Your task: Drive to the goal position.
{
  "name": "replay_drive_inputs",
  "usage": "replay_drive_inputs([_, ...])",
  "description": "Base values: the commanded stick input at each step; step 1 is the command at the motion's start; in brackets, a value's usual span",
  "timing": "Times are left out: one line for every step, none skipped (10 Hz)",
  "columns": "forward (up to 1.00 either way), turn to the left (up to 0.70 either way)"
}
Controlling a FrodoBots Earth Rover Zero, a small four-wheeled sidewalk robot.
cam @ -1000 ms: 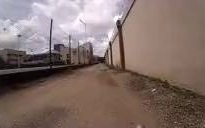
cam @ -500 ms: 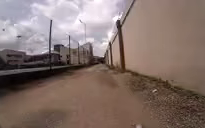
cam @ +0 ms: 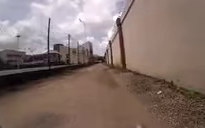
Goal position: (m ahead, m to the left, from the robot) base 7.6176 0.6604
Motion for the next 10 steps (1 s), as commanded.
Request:
replay_drive_inputs([0.50, 0.00])
replay_drive_inputs([0.50, 0.00])
replay_drive_inputs([0.50, 0.00])
replay_drive_inputs([0.50, 0.00])
replay_drive_inputs([0.50, 0.00])
replay_drive_inputs([0.50, 0.00])
replay_drive_inputs([0.50, 0.00])
replay_drive_inputs([0.50, 0.00])
replay_drive_inputs([0.50, 0.00])
replay_drive_inputs([0.50, 0.00])
